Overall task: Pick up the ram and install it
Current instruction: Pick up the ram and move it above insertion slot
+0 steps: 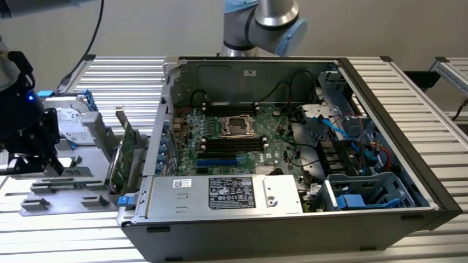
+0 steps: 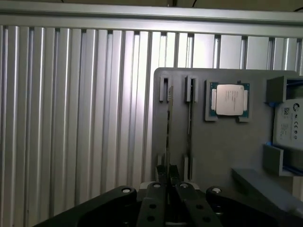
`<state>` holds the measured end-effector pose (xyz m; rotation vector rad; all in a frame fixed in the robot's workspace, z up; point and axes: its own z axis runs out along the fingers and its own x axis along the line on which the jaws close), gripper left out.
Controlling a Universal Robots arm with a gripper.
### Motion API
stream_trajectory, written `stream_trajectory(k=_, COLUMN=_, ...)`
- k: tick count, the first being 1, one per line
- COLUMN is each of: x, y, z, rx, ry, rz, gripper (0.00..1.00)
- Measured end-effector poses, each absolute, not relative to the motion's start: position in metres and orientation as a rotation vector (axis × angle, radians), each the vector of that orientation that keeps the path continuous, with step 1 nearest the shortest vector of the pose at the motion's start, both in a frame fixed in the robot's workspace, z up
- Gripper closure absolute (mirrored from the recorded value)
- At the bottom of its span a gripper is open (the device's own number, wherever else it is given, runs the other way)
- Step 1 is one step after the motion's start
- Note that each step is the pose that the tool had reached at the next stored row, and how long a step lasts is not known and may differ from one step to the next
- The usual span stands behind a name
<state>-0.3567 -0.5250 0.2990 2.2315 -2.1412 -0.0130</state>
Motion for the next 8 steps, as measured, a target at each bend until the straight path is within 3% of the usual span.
stream_trajectory(k=8, x=-0.336, y=-0.525, z=0.322, rx=2.246, ry=-2.126, rz=-0.033, gripper=0.86)
